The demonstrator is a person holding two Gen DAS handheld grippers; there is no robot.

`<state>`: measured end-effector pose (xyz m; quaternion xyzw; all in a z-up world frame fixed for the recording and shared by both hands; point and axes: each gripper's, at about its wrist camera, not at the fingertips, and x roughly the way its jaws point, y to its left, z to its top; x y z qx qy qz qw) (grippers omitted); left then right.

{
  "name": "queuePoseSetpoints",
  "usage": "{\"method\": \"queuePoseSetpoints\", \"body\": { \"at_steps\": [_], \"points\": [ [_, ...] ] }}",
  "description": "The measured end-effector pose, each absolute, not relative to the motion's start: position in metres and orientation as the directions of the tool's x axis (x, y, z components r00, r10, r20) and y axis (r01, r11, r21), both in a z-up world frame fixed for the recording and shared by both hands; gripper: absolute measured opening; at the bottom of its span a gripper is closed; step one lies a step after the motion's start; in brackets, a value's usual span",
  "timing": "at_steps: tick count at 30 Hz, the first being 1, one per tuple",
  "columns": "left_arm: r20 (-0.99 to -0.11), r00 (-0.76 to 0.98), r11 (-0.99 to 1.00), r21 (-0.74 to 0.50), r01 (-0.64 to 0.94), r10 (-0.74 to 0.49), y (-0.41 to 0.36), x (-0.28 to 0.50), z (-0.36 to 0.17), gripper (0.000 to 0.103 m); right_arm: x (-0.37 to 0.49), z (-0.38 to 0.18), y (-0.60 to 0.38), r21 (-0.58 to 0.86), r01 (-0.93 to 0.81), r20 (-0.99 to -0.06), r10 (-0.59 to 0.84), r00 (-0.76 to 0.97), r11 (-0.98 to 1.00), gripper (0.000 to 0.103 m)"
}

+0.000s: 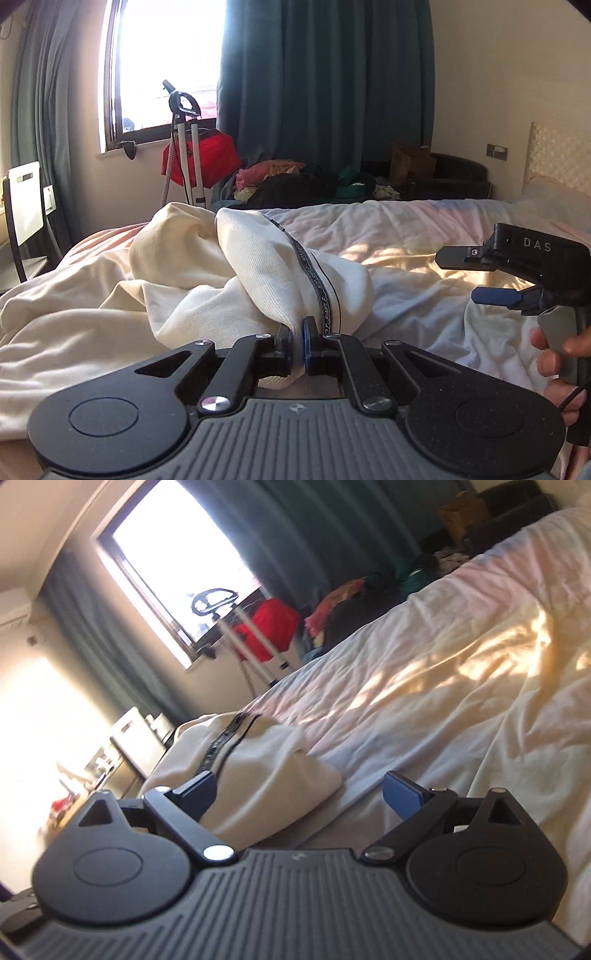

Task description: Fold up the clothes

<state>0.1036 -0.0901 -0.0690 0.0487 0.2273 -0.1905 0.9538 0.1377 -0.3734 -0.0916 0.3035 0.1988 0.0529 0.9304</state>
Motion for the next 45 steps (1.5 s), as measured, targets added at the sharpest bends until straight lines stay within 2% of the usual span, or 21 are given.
{"method": "queuePoseSetpoints", "body": {
  "at_steps": [4, 6, 11, 12, 14, 17, 20, 26, 28, 32, 36, 37, 38, 39, 40, 41, 45],
  "points": [
    [-0.422, 0.828, 0.927, -0.104, 0.360, -0.369, -0.071, 0.099, -0.071, 0.016, 0.122, -0.080, -0.354, 0.530, -0.041, -0.344, 0.259, 0.902, 0.847, 0.098],
    [-0.404, 0.831, 0.924, -0.153, 0.350, -0.382, -0.062, 0.098, -0.068, 0.028, 0.116, -0.075, -0.345, 0.499, -0.062, -0.345, 0.263, 0.901, 0.864, 0.098],
    [-0.361, 0.855, 0.925, -0.222, 0.308, -0.372, -0.039, 0.094, -0.061, 0.046, 0.112, -0.070, -0.332, 0.496, -0.095, -0.340, 0.294, 0.893, 0.863, 0.098],
    [-0.353, 0.861, 0.926, -0.235, 0.296, -0.365, -0.034, 0.093, -0.059, 0.052, 0.118, -0.067, -0.329, 0.492, -0.105, -0.359, 0.311, 0.880, 0.864, 0.098],
    [-0.341, 0.871, 0.924, -0.267, 0.272, -0.355, -0.024, 0.094, -0.056, 0.058, 0.132, -0.059, -0.323, 0.469, -0.113, -0.390, 0.320, 0.863, 0.876, 0.097],
    [-0.328, 0.885, 0.932, -0.259, 0.252, -0.331, -0.017, 0.102, -0.054, 0.063, 0.163, -0.039, -0.316, 0.454, -0.113, -0.409, 0.319, 0.855, 0.884, 0.097],
    [-0.316, 0.900, 0.945, -0.227, 0.236, -0.301, -0.012, 0.113, -0.058, 0.064, 0.207, -0.015, -0.299, 0.422, -0.144, -0.412, 0.331, 0.849, 0.895, 0.097],
    [-0.328, 0.911, 0.963, -0.186, 0.197, -0.250, -0.001, 0.145, -0.083, 0.065, 0.336, 0.004, -0.229, 0.305, -0.167, -0.519, 0.310, 0.797, 0.938, 0.097],
    [-0.335, 0.905, 0.959, -0.190, 0.209, -0.263, 0.003, 0.155, -0.094, 0.065, 0.378, -0.005, -0.213, 0.332, -0.132, -0.557, 0.307, 0.772, 0.934, 0.097],
    [-0.361, 0.897, 0.960, -0.206, 0.191, -0.256, 0.011, 0.175, -0.112, 0.065, 0.442, -0.036, -0.195, 0.346, -0.023, -0.636, 0.253, 0.729, 0.938, 0.079],
    [-0.385, 0.885, 0.947, -0.281, 0.157, -0.261, 0.024, 0.188, -0.124, 0.064, 0.472, -0.068, -0.182, 0.283, -0.009, -0.714, 0.217, 0.666, 0.959, 0.079],
    [-0.391, 0.885, 0.948, -0.284, 0.146, -0.254, 0.025, 0.189, -0.125, 0.064, 0.475, -0.074, -0.181, 0.275, -0.020, -0.725, 0.221, 0.652, 0.961, 0.075],
    [-0.399, 0.884, 0.949, -0.285, 0.135, -0.246, 0.026, 0.191, -0.126, 0.063, 0.474, -0.075, -0.180, 0.250, -0.028, -0.729, 0.207, 0.653, 0.968, 0.060],
    [-0.405, 0.882, 0.949, -0.288, 0.126, -0.240, 0.027, 0.192, -0.127, 0.063, 0.473, -0.077, -0.179, 0.225, -0.034, -0.732, 0.192, 0.654, 0.974, 0.050],
    [-0.409, 0.881, 0.948, -0.295, 0.119, -0.238, 0.028, 0.192, -0.128, 0.062, 0.470, -0.076, -0.181, 0.208, -0.030, -0.733, 0.176, 0.657, 0.978, 0.028],
    [-0.413, 0.879, 0.946, -0.304, 0.113, -0.237, 0.029, 0.191, -0.128, 0.062, 0.468, -0.073, -0.186, 0.210, -0.020, -0.729, 0.170, 0.663, 0.978, 0.018],
    [-0.407, 0.876, 0.938, -0.323, 0.129, -0.260, 0.025, 0.182, -0.126, 0.062, 0.451, -0.046, -0.217, 0.258, -0.016, -0.684, 0.194, 0.703, 0.966, 0.008]
  ]
}}
